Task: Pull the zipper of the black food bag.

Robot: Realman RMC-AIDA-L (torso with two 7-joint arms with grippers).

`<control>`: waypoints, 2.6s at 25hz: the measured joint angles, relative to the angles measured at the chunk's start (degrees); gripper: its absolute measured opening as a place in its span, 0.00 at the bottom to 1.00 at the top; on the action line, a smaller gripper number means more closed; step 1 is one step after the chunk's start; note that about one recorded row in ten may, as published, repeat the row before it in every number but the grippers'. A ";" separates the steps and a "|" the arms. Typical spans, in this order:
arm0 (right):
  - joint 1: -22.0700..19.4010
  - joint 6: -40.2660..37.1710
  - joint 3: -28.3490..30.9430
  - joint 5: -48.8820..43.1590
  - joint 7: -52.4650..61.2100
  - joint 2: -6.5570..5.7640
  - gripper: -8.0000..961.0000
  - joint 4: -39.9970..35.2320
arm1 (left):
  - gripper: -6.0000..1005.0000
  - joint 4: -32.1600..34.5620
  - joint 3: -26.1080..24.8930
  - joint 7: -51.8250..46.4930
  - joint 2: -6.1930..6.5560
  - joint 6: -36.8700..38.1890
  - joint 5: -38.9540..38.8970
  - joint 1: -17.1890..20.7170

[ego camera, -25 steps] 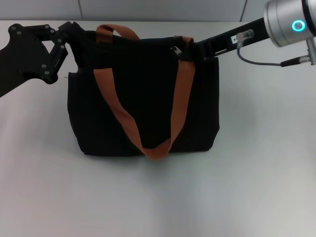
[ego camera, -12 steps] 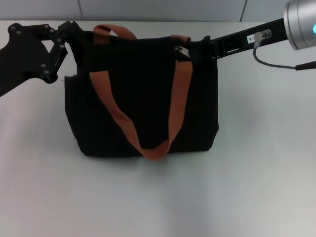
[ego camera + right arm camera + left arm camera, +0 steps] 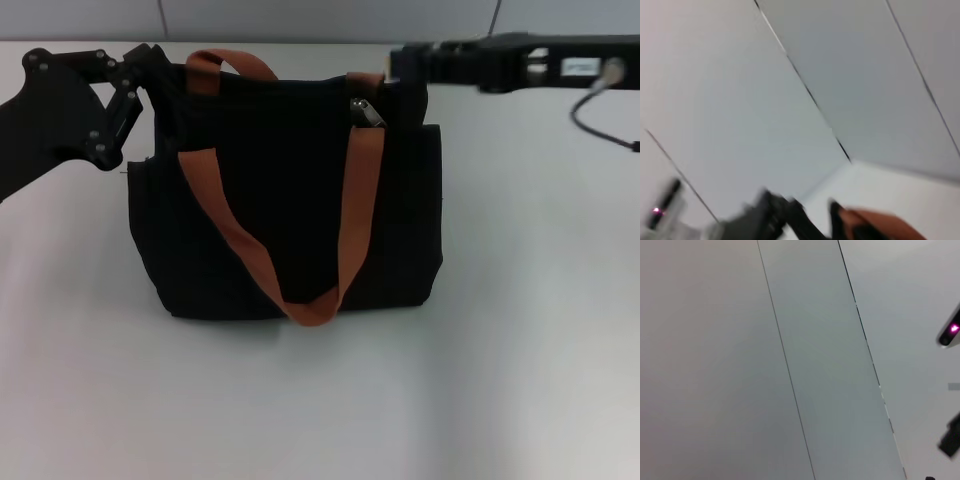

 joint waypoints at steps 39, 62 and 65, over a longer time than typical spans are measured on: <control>-3.83 -14.82 11.00 -5.40 -74.05 -0.16 0.85 44.87 | 0.17 1.39 0.64 -24.48 2.82 -2.22 2.00 4.48; 1.08 -8.68 11.10 -4.90 -78.71 0.24 0.85 53.26 | 0.80 7.33 13.34 -25.75 3.53 17.54 7.98 7.75; 1.46 -8.62 11.02 -4.98 -78.97 0.27 0.85 53.90 | 0.80 6.66 15.72 -21.65 1.98 17.15 10.25 8.19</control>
